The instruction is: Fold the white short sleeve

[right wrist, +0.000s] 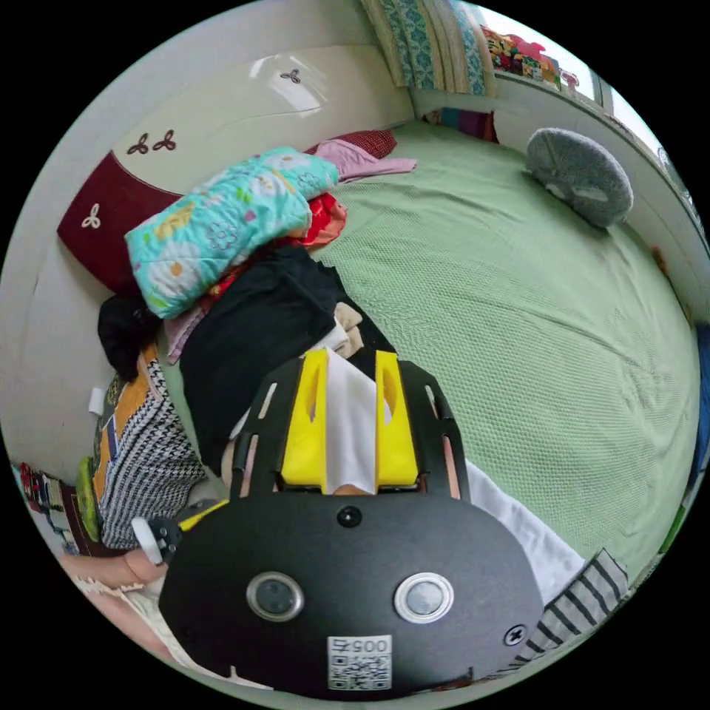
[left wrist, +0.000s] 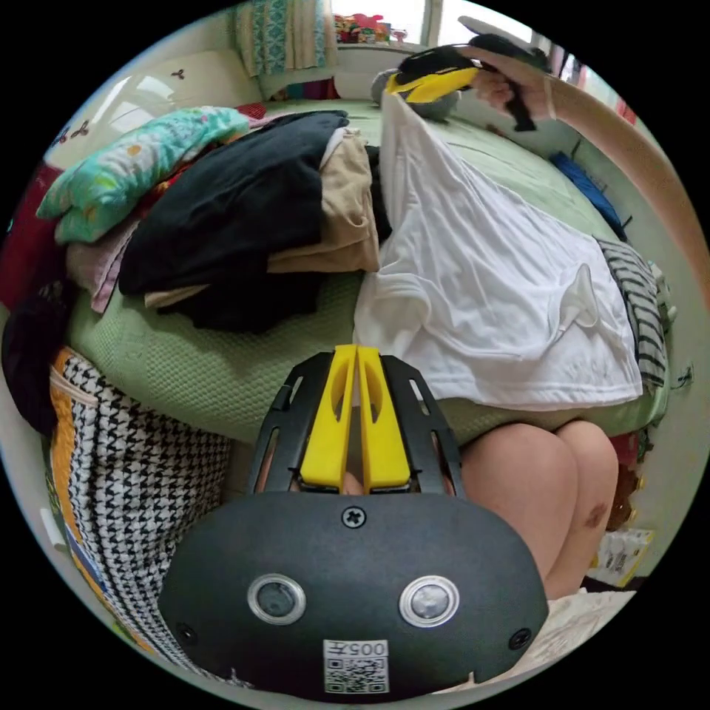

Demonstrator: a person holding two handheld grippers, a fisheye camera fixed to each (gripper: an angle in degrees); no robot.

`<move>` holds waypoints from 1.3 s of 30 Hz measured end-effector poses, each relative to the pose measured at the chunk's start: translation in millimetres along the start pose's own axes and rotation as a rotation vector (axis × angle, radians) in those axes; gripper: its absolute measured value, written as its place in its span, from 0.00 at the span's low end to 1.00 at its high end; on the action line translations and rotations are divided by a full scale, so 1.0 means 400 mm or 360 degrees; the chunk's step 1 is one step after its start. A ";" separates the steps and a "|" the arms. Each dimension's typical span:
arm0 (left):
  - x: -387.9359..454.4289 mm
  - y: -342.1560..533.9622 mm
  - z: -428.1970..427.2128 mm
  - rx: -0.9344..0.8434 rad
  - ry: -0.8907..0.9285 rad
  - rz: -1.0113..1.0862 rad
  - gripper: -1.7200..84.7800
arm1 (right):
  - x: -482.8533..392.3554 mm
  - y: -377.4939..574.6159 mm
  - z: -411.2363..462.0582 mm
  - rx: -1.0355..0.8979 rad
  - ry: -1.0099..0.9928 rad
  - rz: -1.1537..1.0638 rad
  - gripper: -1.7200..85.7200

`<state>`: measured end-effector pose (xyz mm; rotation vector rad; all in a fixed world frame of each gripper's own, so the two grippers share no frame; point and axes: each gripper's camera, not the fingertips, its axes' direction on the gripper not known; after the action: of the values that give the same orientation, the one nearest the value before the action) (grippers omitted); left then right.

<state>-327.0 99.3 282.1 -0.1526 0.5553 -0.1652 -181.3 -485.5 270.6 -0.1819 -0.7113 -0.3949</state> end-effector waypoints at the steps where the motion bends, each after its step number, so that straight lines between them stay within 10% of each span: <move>1: 0.008 0.003 -0.007 -0.0014 -0.0002 0.0012 0.02 | 0.010 0.017 -0.019 -0.0009 -0.0036 -0.0013 0.10; 12: 0.123 -0.039 -0.104 0.0105 0.0024 0.0075 0.02 | 0.034 0.164 -0.039 -0.0023 -0.0109 0.0137 0.11; 21: 0.286 -0.116 -0.073 0.0072 0.0427 0.0464 0.09 | 0.060 0.689 -0.185 -0.0020 0.0414 0.0156 0.12; 39: 0.406 -0.162 0.035 -0.0109 0.0171 0.0646 0.02 | 0.010 1.028 -0.270 0.0051 0.0639 0.0300 0.01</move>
<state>-191.0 5.5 223.0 -0.0948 0.6879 0.2420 55.3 -144.0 180.8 -0.1324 -0.3011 -0.2293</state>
